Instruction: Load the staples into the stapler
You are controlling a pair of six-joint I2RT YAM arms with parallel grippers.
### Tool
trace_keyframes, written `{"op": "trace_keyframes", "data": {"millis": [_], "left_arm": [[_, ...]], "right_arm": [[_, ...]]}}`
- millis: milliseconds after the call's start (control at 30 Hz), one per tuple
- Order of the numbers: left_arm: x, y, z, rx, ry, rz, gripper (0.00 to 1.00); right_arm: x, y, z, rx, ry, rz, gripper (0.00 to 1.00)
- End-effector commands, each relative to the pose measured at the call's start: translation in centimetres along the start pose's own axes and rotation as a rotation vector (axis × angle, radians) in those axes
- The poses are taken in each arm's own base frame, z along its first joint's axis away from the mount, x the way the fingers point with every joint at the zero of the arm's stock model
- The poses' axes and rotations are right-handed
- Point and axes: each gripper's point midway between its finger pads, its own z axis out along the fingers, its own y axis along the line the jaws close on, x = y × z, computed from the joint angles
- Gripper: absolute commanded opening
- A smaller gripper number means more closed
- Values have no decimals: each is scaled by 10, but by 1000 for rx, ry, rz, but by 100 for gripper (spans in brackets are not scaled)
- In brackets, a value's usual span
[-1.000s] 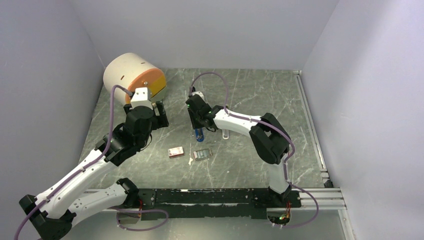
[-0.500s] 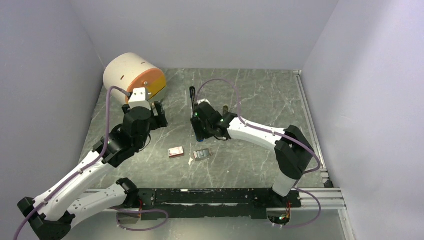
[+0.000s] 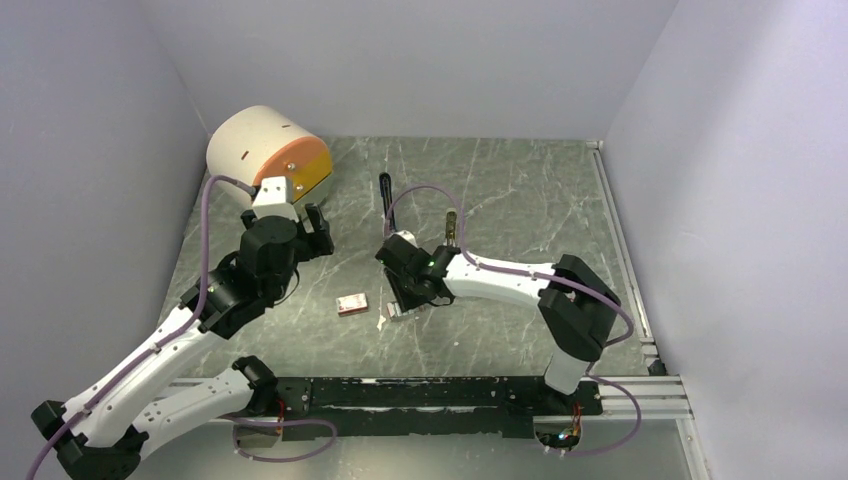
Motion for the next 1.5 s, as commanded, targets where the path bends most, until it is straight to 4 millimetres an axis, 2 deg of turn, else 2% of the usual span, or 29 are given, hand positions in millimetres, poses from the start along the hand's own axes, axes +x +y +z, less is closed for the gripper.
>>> {"op": "trace_keyframes", "data": {"millis": [0,100,267,700,1033,1467], "left_arm": [[2,-2,0,19,0,-16,85],[3,-1,0,15,3,-13,85],[3,-4,1,26,6,-13,85],[5,-4,2,26,13,-7,85],[5,-4,2,23,14,-5,85],[9,-4,3,22,24,-1,85]], "right_arm": [[0,1,9,42,6,42,41],[1,3,13,55,10,52,45],[-1,7,18,54,3,62,46],[-4,9,29,82,3,71,34],[-1,12,33,72,19,76,34],[3,6,37,112,21,117,30]]}}
